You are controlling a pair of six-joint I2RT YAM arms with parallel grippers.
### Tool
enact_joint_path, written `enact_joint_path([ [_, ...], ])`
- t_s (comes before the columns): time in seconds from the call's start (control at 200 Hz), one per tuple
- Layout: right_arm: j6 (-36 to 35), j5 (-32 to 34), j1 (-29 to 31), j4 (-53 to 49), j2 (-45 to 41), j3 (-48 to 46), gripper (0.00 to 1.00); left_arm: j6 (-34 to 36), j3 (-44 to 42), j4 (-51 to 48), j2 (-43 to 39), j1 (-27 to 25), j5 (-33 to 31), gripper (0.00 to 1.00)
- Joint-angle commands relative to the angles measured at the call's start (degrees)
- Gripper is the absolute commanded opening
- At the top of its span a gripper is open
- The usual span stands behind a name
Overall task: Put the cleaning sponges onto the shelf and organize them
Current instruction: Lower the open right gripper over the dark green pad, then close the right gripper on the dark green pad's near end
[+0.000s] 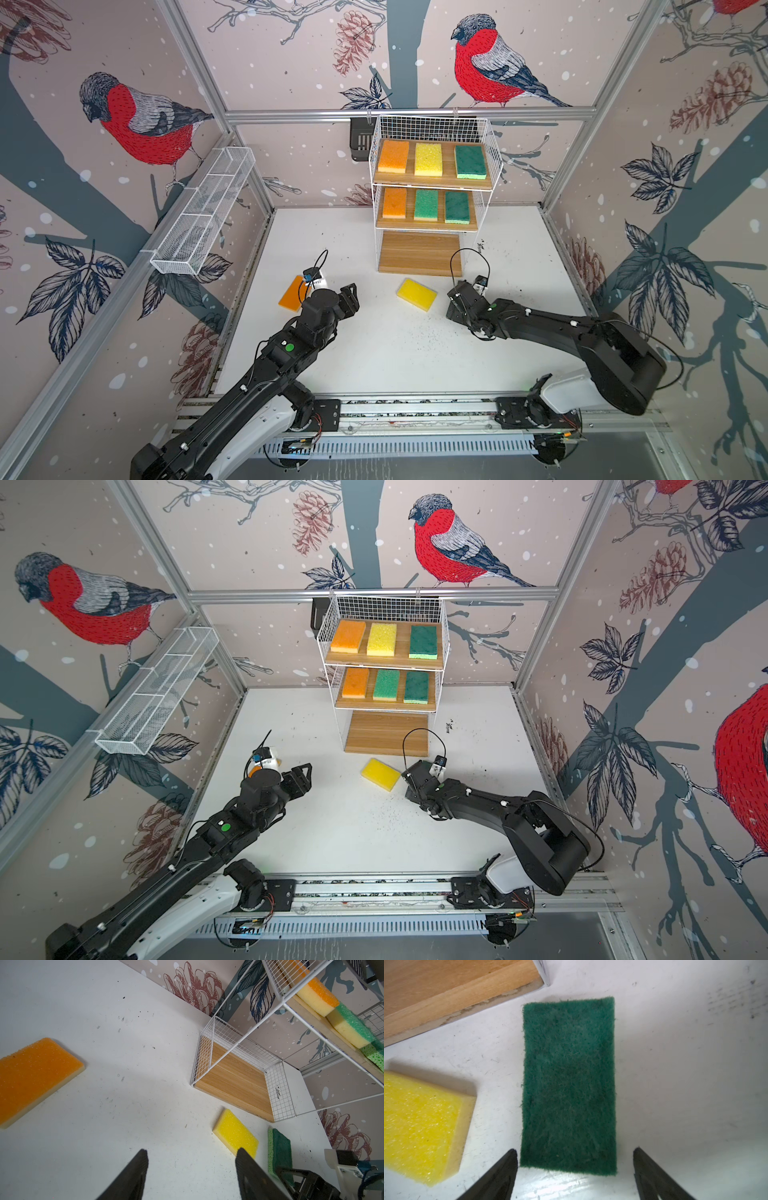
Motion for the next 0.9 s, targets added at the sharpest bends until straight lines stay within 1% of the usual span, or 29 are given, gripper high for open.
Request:
enact_joint_path([
  [0.0,-1.3,1.5,0.1,0.6,0.8,0.7,0.87,0.5,0.1,0.0,0.1,0.0,-1.1,0.68],
  [0.165,-3.4,1.9,0.1,0.4,3.4,2.6,0.87,0.4,0.0,0.2,0.1,0.0,-1.0,0.68],
  [0.38,-3.4,3.0,0.1,-1.7,6.6,4.2,0.86,0.2,-0.1,0.5,0.7,0.0,-0.9,0.68],
  [0.64,-2.6,4.3,0.1,-3.1,6.9,3.7,0.83,0.1,-0.4,1.4,1.4,0.1,-0.5,0.68],
  [0.896,-4.0,5.0,0.0,-2.9,8.0,3.7,0.78,-0.5,-0.8,2.2,2.3,0.0,0.5,0.68],
])
